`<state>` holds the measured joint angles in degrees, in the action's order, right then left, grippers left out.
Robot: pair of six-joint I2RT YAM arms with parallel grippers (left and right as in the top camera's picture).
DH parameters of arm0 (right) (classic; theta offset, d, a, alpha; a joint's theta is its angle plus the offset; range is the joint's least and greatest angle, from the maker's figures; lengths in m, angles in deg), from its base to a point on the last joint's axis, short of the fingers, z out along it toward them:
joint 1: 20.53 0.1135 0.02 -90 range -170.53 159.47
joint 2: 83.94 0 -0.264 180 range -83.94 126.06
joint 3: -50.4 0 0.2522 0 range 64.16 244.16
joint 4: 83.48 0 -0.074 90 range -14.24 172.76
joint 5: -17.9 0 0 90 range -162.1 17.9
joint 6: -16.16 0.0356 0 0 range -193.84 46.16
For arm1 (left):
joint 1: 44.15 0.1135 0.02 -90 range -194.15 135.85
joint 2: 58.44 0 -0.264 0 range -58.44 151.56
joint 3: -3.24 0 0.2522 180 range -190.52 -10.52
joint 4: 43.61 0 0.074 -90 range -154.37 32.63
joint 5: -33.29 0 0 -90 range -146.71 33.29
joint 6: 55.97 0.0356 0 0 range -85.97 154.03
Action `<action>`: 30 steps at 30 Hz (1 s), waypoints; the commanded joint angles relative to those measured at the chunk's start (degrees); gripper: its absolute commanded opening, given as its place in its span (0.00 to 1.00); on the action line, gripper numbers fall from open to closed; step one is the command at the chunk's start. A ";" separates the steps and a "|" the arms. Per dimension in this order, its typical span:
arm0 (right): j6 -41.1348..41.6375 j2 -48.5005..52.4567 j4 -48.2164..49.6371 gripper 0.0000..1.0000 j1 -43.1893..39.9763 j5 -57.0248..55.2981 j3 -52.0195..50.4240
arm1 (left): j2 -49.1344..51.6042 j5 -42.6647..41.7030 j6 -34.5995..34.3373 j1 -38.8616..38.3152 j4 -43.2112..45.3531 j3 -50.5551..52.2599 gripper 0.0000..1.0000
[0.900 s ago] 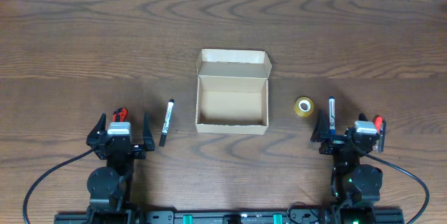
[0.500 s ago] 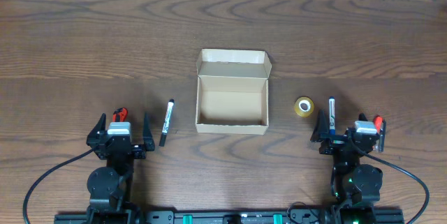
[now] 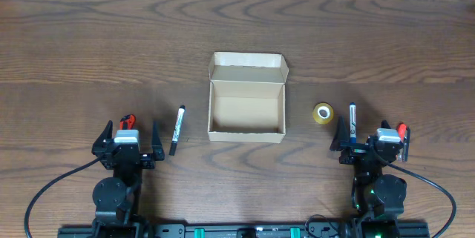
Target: Pack container
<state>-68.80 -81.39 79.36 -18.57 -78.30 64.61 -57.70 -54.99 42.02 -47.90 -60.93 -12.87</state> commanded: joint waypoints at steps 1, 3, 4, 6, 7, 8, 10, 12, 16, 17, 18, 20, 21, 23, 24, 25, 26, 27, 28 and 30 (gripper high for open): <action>0.72 -0.39 -0.26 0.99 -0.48 0.26 -0.13 | -0.52 0.20 1.01 0.37 -0.76 2.01 0.95; 0.72 -0.39 -0.26 0.99 -0.48 0.42 -0.13 | -0.52 0.20 0.98 0.37 -0.76 2.01 0.95; 0.72 -0.39 -0.26 0.99 -0.48 0.42 -0.13 | -0.52 0.20 1.01 0.37 -0.76 2.01 0.95; 0.72 -0.39 -0.26 0.99 -0.48 0.44 -0.13 | -0.52 0.20 1.01 0.37 -0.76 2.01 0.95; 0.72 -0.39 -0.26 0.99 -0.48 0.44 -0.13 | -0.52 0.20 1.01 0.37 -0.76 2.01 0.95; 0.72 -0.39 -0.26 0.99 -0.48 0.44 -0.13 | -0.52 0.20 1.01 0.37 -0.76 2.01 0.95; 0.72 -0.28 -0.24 0.99 -0.48 0.48 -0.13 | -0.52 0.20 1.01 0.37 -0.79 2.01 0.95; 0.72 0.33 -0.20 0.99 -0.48 0.66 -0.09 | -0.52 0.20 1.01 0.37 -0.76 2.01 0.95; 0.68 4.72 1.81 0.99 -0.50 2.16 1.99 | -0.52 0.20 1.01 0.37 -0.76 2.01 0.95; 0.26 7.17 2.34 0.99 -0.50 2.16 3.30 | -0.52 0.20 1.01 0.37 -0.76 2.01 0.95; -0.57 10.95 2.51 0.99 -0.52 2.64 5.49 | -0.52 0.20 0.98 0.37 -0.76 2.01 0.95; -3.43 17.66 2.47 0.99 -0.55 4.26 9.42 | -0.52 0.20 1.01 0.37 -0.79 2.01 0.95; -5.62 22.82 2.36 0.99 -0.55 5.38 12.48 | -0.52 0.20 1.01 0.37 -0.76 2.01 0.95; -8.46 32.83 1.73 0.99 -0.55 7.04 18.97 | -0.52 0.20 1.01 0.37 -0.76 2.01 0.95; -9.75 38.27 0.63 0.99 -0.55 8.07 22.97 | -0.52 0.20 1.01 0.37 -0.76 2.01 0.95; -10.60 43.87 -1.09 0.99 -0.61 8.83 27.52 | -0.52 0.20 0.98 0.37 -0.76 2.01 0.95; -11.06 49.27 -3.78 0.99 -0.66 9.88 32.50 | -0.52 0.20 1.01 0.37 -0.76 2.01 0.95; -11.10 54.58 -7.45 0.99 -0.66 11.26 37.97 | -0.52 0.20 1.01 0.37 -0.76 2.01 0.95; -11.08 60.41 -12.98 0.99 -0.63 12.74 44.63 | -0.52 0.20 1.01 0.37 -0.76 2.01 0.95; -11.10 68.63 -22.99 0.99 -0.59 15.45 55.30 | -0.52 0.20 1.01 0.37 -0.76 2.01 0.96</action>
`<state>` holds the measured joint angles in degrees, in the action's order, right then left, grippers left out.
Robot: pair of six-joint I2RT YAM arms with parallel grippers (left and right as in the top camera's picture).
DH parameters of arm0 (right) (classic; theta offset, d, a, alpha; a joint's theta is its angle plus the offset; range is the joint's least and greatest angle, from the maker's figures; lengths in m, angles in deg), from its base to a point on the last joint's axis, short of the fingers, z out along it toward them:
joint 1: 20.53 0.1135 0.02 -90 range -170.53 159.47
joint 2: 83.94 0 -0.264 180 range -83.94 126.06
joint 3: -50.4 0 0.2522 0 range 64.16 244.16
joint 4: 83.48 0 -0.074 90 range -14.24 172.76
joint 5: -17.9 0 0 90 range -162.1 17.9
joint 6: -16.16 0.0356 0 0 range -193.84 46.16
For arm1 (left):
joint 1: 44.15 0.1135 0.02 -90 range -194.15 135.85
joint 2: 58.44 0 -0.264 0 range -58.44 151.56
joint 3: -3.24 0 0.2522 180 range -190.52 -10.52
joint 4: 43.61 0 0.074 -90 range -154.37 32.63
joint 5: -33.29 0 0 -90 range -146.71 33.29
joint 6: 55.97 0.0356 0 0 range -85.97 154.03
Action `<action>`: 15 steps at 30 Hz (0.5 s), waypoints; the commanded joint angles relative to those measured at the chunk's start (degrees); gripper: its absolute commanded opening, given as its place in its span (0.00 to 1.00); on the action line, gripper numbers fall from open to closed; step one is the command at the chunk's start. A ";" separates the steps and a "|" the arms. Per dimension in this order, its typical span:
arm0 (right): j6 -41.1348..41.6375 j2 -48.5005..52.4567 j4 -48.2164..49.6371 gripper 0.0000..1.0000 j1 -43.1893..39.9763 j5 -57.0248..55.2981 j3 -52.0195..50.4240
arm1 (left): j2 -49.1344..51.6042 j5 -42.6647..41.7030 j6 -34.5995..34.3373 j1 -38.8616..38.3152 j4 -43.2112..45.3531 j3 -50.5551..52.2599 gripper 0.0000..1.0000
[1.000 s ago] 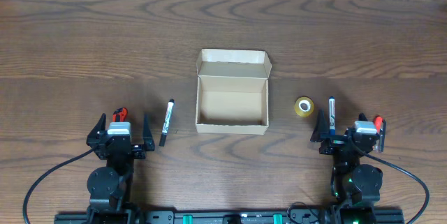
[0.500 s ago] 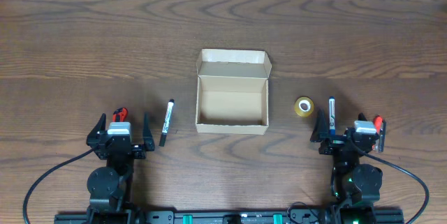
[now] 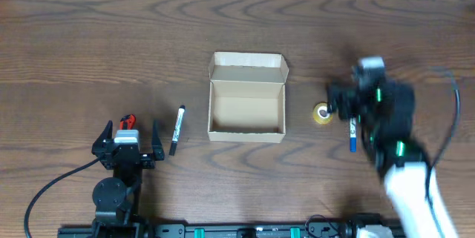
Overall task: Pack container
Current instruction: 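Move right gripper over yellow tape roll and grasp its rim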
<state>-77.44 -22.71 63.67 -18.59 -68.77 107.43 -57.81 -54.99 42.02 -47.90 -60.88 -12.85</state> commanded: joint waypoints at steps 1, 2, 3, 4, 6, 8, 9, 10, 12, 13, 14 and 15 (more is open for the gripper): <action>-2.49 13.88 -12.76 0.99 -0.55 6.58 17.79 | -0.42 0.20 1.01 0.37 -0.81 1.99 0.96; -2.47 17.99 -18.62 0.99 -0.52 6.58 23.41 | -0.42 0.20 1.01 0.37 -0.81 1.99 0.95; -2.47 21.05 -23.17 0.99 -0.50 6.58 27.50 | -0.42 0.20 1.01 0.37 -0.81 1.99 0.95; -2.43 23.65 -27.30 0.99 -0.50 6.60 30.88 | -0.42 0.20 1.01 0.37 -0.81 1.99 0.96; -0.96 27.63 -34.69 0.99 -0.48 7.23 35.41 | -0.42 0.20 1.01 0.37 -0.81 1.99 0.95; -1.03 30.10 -38.42 0.99 -0.50 7.21 36.85 | -0.42 0.20 1.01 0.37 -0.83 1.99 0.96; -0.96 30.71 -39.36 0.99 -0.57 7.21 36.83 | -0.42 0.20 1.01 0.37 -0.81 1.99 0.95; -0.87 31.41 -40.83 0.99 -0.72 7.19 36.83 | -0.42 0.20 1.01 0.37 -0.83 1.99 0.95; 2.47 32.17 -43.08 0.99 -1.03 6.71 36.81 | -0.42 0.20 1.01 0.37 -0.81 1.99 0.95; 4.11 32.30 -44.00 0.99 -1.14 5.92 36.81 | -0.42 0.20 1.01 0.37 -0.81 1.99 0.95; 5.62 32.33 -45.09 0.99 -1.14 4.70 36.81 | -0.42 0.20 1.01 0.37 -0.81 1.99 0.95; 6.86 32.33 -46.60 0.99 -1.11 3.48 36.81 | -0.42 0.20 1.01 0.37 -0.81 1.99 0.95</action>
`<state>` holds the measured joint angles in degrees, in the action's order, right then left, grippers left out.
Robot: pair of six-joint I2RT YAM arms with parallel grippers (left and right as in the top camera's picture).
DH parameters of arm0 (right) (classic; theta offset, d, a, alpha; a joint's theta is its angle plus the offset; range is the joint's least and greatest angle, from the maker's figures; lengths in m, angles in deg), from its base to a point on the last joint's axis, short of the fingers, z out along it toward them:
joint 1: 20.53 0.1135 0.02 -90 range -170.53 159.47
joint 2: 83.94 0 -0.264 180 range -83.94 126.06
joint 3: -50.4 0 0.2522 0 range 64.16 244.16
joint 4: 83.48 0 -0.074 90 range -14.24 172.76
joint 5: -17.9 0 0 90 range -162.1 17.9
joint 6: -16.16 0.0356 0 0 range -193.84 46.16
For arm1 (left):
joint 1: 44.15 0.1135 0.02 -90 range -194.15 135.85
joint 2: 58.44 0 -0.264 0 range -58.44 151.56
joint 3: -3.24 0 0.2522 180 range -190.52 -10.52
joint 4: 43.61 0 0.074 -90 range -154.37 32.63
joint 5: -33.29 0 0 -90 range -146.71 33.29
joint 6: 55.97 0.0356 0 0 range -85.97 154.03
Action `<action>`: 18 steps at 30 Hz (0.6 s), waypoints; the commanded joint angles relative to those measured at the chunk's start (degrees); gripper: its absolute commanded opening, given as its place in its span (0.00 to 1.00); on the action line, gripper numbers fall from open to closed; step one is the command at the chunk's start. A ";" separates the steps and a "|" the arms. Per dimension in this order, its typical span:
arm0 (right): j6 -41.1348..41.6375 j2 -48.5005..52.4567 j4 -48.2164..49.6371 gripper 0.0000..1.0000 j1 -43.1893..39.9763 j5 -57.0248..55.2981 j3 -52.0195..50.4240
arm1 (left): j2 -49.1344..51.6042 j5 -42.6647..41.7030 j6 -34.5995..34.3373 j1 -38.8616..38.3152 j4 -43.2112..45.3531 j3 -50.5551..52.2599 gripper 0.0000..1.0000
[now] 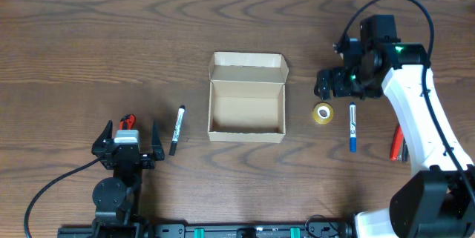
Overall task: Pack container
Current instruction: 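Move right gripper over yellow tape roll and grasp its rim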
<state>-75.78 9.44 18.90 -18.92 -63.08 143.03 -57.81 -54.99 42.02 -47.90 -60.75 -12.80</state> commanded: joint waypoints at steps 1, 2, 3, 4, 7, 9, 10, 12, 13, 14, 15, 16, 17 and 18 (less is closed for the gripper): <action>6.16 0.17 -3.15 0.99 -0.79 -3.10 1.20 | -0.42 0.20 1.01 0.37 -0.94 1.95 0.95; 6.71 0.17 -4.37 0.98 -0.79 -3.72 1.20 | -0.42 0.20 1.01 0.37 -0.94 1.95 0.95; 6.82 0.28 -5.16 0.99 -0.79 -4.11 1.14 | -0.42 0.20 1.01 0.37 -0.96 1.95 0.95; 6.80 0.28 -5.53 0.99 -0.79 -4.57 0.94 | -0.42 0.20 1.01 0.37 -0.96 1.95 0.95; 6.80 0.28 -4.57 0.99 -0.74 -4.39 0.61 | -0.42 0.20 0.98 0.37 -0.94 1.95 0.95; 7.02 0.31 -4.11 0.99 -0.35 -4.33 0.59 | -0.42 0.20 1.01 0.37 -0.94 1.95 0.95; 7.61 0.39 -4.00 0.98 0.11 -4.33 0.59 | -0.42 0.20 1.01 0.37 -0.94 1.95 0.96; 8.81 0.52 -4.04 0.94 1.14 -4.35 0.50 | -0.42 0.20 1.01 0.37 -0.94 1.95 0.96; 8.79 0.66 -4.02 0.95 1.99 -4.42 0.28 | -0.42 0.20 1.01 0.37 -0.94 1.95 0.95; 8.79 0.74 -3.87 0.95 2.34 -4.52 0.07 | -0.42 0.20 1.01 0.37 -0.94 1.95 0.95; 8.79 0.96 -3.54 0.96 2.86 -4.59 -0.50 | -0.42 0.20 1.01 0.37 -0.94 1.95 0.95; 8.79 1.20 -3.21 0.96 3.23 -4.55 -1.16 | -0.42 0.20 1.01 0.37 -0.94 1.95 0.96; 8.79 1.46 -2.89 0.97 3.54 -4.52 -1.99 | -0.42 0.20 1.01 0.37 -0.94 1.95 0.95; 8.79 1.66 -2.38 0.97 3.80 -4.52 -2.99 | -0.42 0.20 1.01 0.37 -0.94 1.95 0.96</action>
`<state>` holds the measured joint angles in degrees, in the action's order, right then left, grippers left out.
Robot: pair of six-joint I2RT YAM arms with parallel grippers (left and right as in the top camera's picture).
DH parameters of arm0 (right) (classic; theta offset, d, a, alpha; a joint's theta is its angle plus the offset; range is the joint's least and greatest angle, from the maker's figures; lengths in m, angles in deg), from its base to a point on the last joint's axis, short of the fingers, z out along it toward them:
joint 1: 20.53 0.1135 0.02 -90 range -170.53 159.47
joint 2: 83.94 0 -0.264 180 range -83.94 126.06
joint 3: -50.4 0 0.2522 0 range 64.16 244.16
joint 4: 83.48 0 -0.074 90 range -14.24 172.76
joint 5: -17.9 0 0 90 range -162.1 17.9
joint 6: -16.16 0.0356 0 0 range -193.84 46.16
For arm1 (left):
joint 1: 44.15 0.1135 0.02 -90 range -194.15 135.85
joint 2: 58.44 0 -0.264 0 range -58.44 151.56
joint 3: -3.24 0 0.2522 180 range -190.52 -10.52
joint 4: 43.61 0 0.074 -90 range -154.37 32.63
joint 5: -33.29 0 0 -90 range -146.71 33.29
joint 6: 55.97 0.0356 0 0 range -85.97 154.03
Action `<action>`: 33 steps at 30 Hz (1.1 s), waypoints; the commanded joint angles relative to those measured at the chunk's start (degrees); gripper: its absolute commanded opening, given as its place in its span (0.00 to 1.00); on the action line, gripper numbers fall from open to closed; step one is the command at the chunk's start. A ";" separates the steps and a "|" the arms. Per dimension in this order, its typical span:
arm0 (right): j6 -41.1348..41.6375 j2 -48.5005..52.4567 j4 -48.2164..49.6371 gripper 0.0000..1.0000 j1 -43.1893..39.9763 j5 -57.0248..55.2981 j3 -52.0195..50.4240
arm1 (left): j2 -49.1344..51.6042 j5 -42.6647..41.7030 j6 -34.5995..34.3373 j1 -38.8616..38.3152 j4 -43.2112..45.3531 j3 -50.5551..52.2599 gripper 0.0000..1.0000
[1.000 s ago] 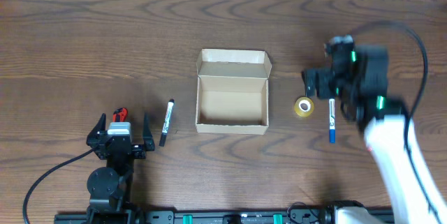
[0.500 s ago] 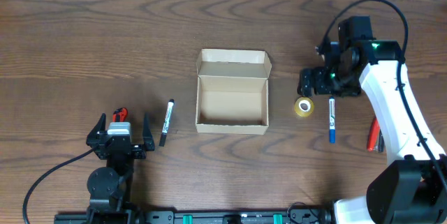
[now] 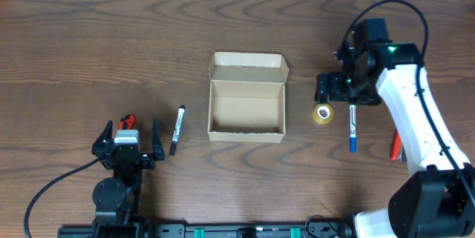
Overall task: Pack container
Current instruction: 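Move right gripper over yellow tape roll and grasp its rim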
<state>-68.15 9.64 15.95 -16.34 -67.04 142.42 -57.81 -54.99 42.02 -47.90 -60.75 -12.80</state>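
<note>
An open cardboard box (image 3: pixel 246 128) sits mid-table, its lid flap (image 3: pixel 249 67) folded back. To its right lie a yellow tape roll (image 3: pixel 322 114) and a blue marker (image 3: pixel 352 130). A black marker (image 3: pixel 177 129) lies left of the box. My right gripper (image 3: pixel 325 91) hangs just beyond the tape roll, fingers pointing left and apparently open, holding nothing. The left gripper (image 3: pixel 128 136) rests open near the front edge, beside the black marker.
A red-handled tool (image 3: pixel 128 121) lies right by the left gripper. Another red tool (image 3: pixel 395 147) lies at the right, under the right arm's white link (image 3: pixel 415 119). Cables trail from both arm bases along the front edge.
The right gripper has shifted slightly nearer, closing on the tape roll's far side. The tape, markers, box and left arm have not moved.
Both arms first sat parked at the front edge, the right one beside the blue marker. The right arm was then blurred over the tape and marker, then stretched out beyond the tape roll. Now its gripper is just at the roll. Nothing has been picked up.
</note>
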 commanded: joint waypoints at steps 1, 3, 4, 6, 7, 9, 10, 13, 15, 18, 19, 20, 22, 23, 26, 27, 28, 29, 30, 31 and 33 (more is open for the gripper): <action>1.16 1.73 1.27 0.97 1.44 -0.57 -3.39 | -0.42 0.20 1.01 0.37 -0.94 1.95 0.95; 1.33 2.14 2.84 0.97 1.70 -0.50 -5.55 | -0.42 0.20 0.98 0.37 -0.94 1.95 0.95; 1.42 2.19 3.58 0.97 1.77 -0.52 -6.58 | -0.42 0.20 1.01 0.37 -0.94 1.95 0.95; 1.57 2.16 5.09 0.97 1.79 -0.52 -8.68 | -0.42 0.20 1.01 0.37 -0.96 1.95 0.95; 1.57 2.16 5.86 0.98 1.79 -0.52 -9.60 | -0.42 0.20 1.01 0.37 -0.94 1.95 0.95; 1.57 2.16 7.48 0.98 1.81 -0.48 -11.50 | -0.42 0.20 0.98 0.37 -0.94 1.95 0.95; 1.55 2.19 7.96 0.98 1.81 -0.35 -12.17 | -0.42 0.20 1.01 0.37 -0.94 1.95 0.95; 1.57 2.19 9.11 0.96 1.97 -0.31 -13.84 | -0.42 0.20 1.01 0.37 -0.94 1.95 0.95; 1.60 2.16 9.38 0.94 2.25 -0.31 -13.94 | -0.42 0.20 1.01 0.37 -0.94 1.95 0.95; 1.68 2.16 10.69 0.93 2.62 -0.22 -13.92 | -0.42 0.20 0.98 0.37 -0.96 1.95 0.95; 2.29 2.16 11.37 0.92 2.60 -0.07 -13.92 | -0.42 0.20 1.01 0.37 -0.94 1.95 0.95; 2.71 2.16 12.00 0.93 2.60 0.22 -13.92 | -0.42 0.20 0.98 0.37 -0.94 1.95 0.95; 2.62 2.16 12.96 0.93 2.60 1.25 -13.92 | -0.42 0.20 1.01 0.37 -0.94 1.95 0.95; 2.62 2.16 13.25 0.93 2.62 1.20 -13.92 | -0.42 0.20 1.01 0.37 -0.94 1.95 0.95; 2.60 2.16 14.03 0.93 2.60 1.25 -13.88 | -0.42 0.20 1.01 0.37 -0.94 1.95 0.95; 2.60 2.16 14.45 0.93 2.64 1.46 -13.84 | -0.42 0.20 1.01 0.37 -0.94 1.95 0.95; 2.60 2.16 14.99 0.93 2.67 1.92 -13.84 | -0.42 0.20 1.01 0.37 -0.94 1.95 0.95; 2.58 2.16 15.50 0.93 2.67 2.54 -13.84 | -0.42 0.20 0.98 0.37 -0.96 1.95 0.95; 2.60 2.16 15.93 0.93 2.67 2.69 -13.84 | -0.42 0.20 1.01 0.37 -0.94 1.95 0.95; 2.60 2.16 16.26 0.93 2.69 2.91 -13.84 | -0.42 0.20 1.01 0.37 -0.94 1.95 0.96; 2.60 2.16 16.76 0.93 2.99 3.37 -13.84 | -0.42 0.20 1.01 0.37 -0.94 1.95 0.95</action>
<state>-66.51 11.61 32.30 -14.07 -65.14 128.59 -57.83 -54.99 42.02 -47.90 -60.75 -12.80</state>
